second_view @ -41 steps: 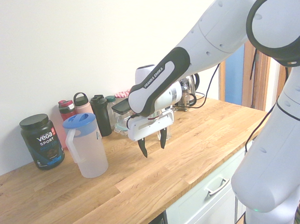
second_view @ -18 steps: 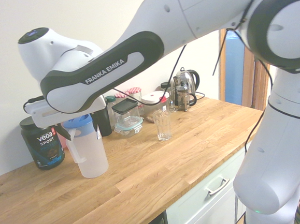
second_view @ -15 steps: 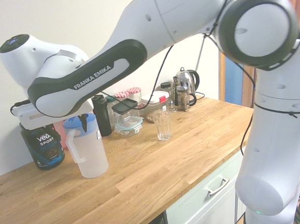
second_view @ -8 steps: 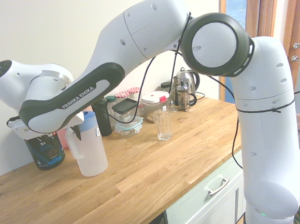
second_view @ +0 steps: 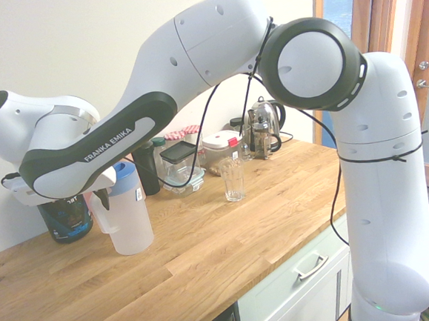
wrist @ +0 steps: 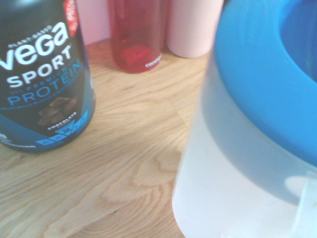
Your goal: Pour me some water
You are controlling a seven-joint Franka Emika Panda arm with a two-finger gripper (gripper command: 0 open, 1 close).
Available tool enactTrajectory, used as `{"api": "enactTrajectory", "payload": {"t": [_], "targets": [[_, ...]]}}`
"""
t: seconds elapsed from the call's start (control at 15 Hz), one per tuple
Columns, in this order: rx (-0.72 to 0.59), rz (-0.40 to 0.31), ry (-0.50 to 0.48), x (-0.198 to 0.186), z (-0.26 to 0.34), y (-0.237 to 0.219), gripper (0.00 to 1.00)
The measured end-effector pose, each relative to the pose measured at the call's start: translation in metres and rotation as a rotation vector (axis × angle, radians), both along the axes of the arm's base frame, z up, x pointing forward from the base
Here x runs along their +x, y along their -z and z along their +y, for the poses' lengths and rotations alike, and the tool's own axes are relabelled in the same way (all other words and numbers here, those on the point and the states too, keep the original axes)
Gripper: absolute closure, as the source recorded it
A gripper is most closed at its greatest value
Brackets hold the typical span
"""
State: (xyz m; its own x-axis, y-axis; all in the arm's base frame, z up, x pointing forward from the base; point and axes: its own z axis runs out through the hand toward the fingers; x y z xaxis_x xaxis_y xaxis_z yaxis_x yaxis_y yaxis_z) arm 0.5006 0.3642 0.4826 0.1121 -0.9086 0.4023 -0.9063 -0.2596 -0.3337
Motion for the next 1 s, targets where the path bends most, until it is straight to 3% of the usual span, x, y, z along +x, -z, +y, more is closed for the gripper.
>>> {"api": "enactTrajectory", "payload": {"t": [0.27,1.0], "targets": [[-0.015,-0.037,0.036,0.0,-0.0074,0.005,1.0],[0.01,-0.054,0.05,0.0007,-0.0119,0.0061,1.0]]}}
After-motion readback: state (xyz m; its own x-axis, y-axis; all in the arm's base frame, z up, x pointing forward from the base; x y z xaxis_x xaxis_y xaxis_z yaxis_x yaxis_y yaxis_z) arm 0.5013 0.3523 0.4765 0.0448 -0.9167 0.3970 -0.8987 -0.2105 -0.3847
